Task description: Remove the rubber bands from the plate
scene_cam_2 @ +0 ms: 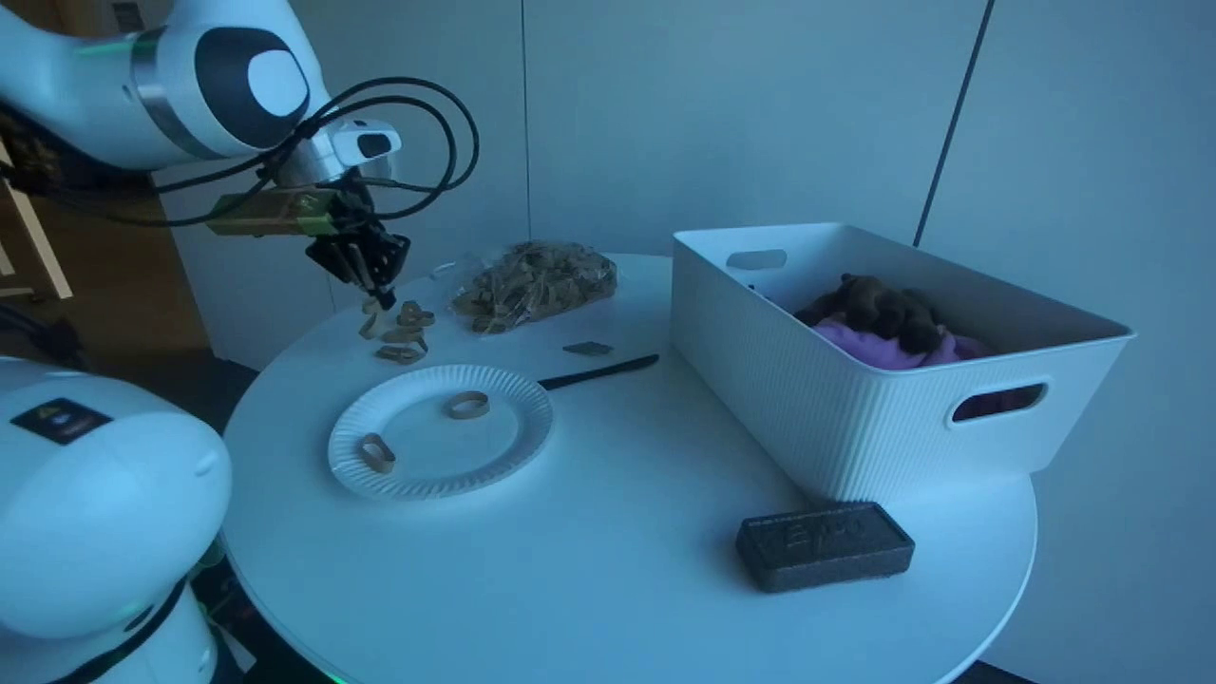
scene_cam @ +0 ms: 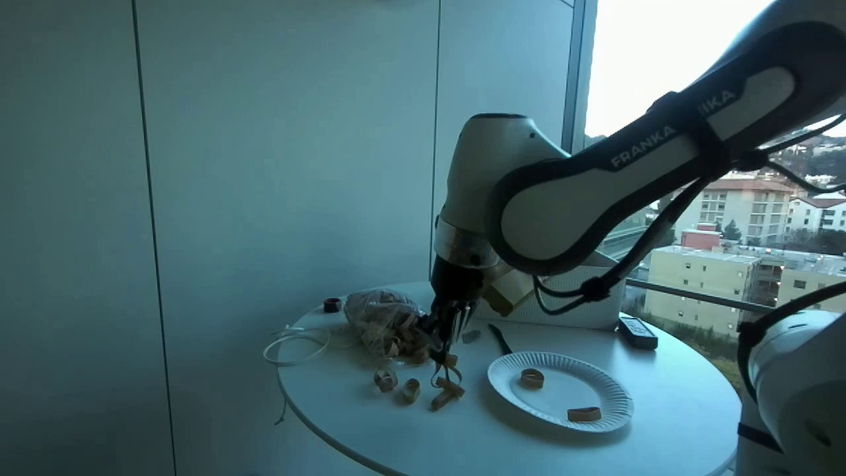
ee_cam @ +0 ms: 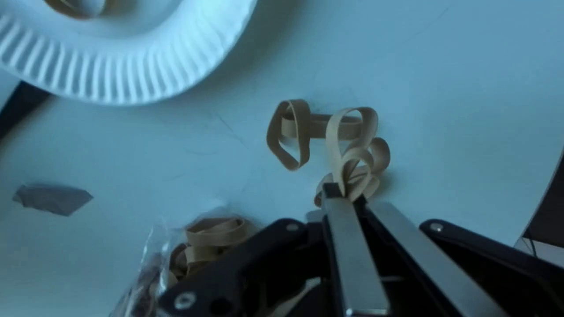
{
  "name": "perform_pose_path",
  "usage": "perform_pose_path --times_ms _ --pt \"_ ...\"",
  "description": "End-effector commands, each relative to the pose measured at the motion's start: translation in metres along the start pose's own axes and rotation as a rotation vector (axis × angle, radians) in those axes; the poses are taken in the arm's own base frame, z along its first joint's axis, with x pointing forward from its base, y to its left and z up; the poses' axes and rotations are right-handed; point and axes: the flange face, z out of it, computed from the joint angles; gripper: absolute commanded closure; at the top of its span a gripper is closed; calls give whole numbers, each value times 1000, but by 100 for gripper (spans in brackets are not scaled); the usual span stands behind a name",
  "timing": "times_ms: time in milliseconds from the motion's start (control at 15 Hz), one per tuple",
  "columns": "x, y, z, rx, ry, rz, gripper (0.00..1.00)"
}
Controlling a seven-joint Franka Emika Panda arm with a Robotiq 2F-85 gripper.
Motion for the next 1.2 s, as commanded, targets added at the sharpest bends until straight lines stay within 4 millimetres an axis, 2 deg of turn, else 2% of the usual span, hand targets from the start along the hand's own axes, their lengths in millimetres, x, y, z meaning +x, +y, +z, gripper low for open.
perform_pose_path --times_ms 0,67,200,400,733,867,1133 --pt "12 -7 24 -34 61 -87 99" --pt "12 -7 30 -39 61 -103 69" --pt "14 -7 32 -51 81 -125 64" --pt "15 -10 27 -59 98 -153 41" --pt "14 -17 -4 -69 129 -148 4" --pt "8 -7 -12 -98 86 -95 0" --pt "-13 34 -21 -133 -78 103 0"
